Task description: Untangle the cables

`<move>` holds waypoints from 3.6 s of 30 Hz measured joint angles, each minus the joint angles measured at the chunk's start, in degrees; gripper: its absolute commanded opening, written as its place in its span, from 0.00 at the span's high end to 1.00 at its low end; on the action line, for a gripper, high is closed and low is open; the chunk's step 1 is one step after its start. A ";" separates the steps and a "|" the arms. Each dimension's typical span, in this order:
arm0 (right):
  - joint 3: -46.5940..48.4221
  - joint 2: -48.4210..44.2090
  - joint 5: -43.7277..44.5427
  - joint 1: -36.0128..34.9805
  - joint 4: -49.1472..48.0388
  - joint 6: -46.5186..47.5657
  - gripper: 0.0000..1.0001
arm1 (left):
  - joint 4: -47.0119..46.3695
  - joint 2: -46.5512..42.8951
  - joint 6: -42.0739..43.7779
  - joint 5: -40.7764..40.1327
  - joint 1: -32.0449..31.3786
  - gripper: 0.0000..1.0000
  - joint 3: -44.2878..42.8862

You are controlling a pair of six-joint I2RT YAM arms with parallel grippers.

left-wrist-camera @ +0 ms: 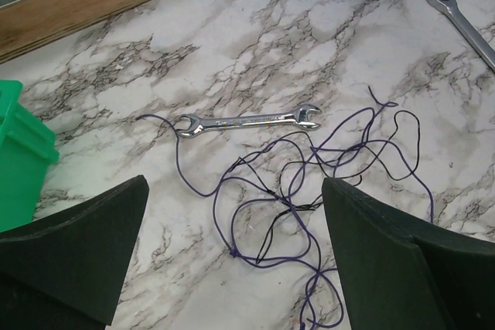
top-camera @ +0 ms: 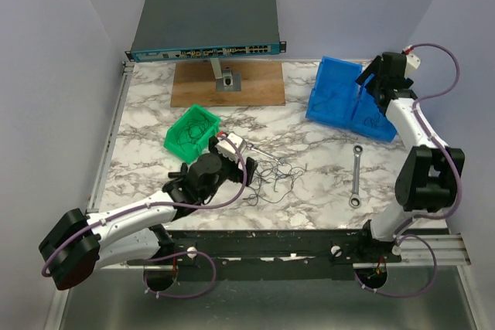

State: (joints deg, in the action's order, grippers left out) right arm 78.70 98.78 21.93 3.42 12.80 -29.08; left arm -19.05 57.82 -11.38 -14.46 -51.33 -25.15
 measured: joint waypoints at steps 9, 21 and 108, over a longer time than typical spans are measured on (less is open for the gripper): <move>-11.87 -12.28 -18.38 -9.75 3.41 2.03 0.21 | 3.10 5.01 -1.51 5.68 0.13 0.01 -3.52; -31.21 -22.27 -30.38 -33.24 6.73 8.20 0.32 | 4.55 2.29 -4.55 11.10 0.26 0.02 -0.02; -5.97 -51.87 8.63 -39.43 11.23 -0.94 0.99 | -13.14 10.93 -12.74 8.81 16.24 1.00 -0.13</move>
State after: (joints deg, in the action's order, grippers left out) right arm 72.73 46.92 30.57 -36.01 24.03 -30.02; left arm -32.18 68.75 -24.12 -5.65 -35.09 -25.28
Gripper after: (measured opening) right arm 0.043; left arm 0.009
